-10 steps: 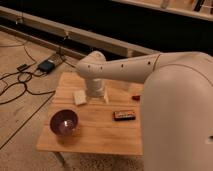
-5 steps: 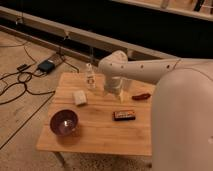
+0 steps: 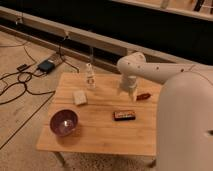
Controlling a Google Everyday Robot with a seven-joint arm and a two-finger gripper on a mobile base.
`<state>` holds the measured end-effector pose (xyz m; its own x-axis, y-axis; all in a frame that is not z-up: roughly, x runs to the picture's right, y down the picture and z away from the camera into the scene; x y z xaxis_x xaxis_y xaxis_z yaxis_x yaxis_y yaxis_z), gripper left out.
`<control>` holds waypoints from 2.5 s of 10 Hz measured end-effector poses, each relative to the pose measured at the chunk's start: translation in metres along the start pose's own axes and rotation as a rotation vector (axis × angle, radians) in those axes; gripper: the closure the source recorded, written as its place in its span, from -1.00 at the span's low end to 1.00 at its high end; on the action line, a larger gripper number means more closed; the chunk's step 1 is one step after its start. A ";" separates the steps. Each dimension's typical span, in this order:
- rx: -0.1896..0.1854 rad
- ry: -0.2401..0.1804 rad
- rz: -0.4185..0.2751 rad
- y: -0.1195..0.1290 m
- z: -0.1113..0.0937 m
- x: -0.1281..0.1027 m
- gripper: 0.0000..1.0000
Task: Drag the pepper across the table
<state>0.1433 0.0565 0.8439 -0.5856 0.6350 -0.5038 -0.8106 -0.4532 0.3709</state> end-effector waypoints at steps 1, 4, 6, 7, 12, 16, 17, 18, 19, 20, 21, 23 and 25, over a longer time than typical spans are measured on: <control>0.006 0.013 0.032 -0.006 0.005 -0.011 -0.30; 0.012 0.050 0.142 -0.022 0.018 -0.042 -0.30; 0.015 0.060 0.214 -0.033 0.024 -0.062 -0.30; 0.006 0.060 0.246 -0.037 0.024 -0.070 -0.30; 0.000 0.059 0.256 -0.038 0.023 -0.072 -0.30; -0.002 0.059 0.257 -0.038 0.023 -0.073 -0.30; -0.001 0.058 0.264 -0.038 0.024 -0.074 -0.30; 0.002 0.056 0.282 -0.041 0.028 -0.078 -0.30; 0.006 0.052 0.310 -0.045 0.032 -0.085 -0.30; 0.011 0.051 0.329 -0.048 0.036 -0.090 -0.30; 0.016 0.049 0.351 -0.051 0.040 -0.096 -0.30; 0.022 0.046 0.396 -0.057 0.048 -0.110 -0.30; 0.028 0.044 0.438 -0.064 0.055 -0.124 -0.30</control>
<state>0.2687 0.0411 0.9257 -0.8740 0.3597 -0.3268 -0.4859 -0.6562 0.5773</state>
